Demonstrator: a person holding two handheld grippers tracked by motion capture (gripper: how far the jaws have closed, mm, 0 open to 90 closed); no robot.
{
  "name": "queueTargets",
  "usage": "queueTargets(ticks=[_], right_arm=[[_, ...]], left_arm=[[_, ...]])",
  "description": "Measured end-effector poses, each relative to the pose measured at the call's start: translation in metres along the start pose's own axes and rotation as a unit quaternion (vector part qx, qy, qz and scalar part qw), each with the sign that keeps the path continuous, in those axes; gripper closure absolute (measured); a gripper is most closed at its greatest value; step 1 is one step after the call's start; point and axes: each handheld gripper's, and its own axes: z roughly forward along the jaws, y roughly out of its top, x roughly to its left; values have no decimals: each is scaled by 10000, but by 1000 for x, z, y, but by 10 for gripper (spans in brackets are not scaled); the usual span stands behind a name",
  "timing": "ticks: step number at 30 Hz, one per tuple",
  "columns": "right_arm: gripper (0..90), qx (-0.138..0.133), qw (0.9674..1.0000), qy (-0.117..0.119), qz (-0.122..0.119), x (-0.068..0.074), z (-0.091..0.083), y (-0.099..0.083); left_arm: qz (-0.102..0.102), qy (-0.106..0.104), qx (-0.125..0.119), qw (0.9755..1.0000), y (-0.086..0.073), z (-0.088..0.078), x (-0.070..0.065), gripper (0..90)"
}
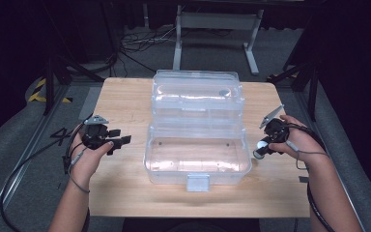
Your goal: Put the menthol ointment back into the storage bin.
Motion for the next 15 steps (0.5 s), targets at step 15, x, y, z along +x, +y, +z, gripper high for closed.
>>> queueTargets(ticks=[15], right_arm=[[506,-10,9994,6,-350,11,-32,7]], left_arm=[[14,4,4,10000,0,0,-1,416]])
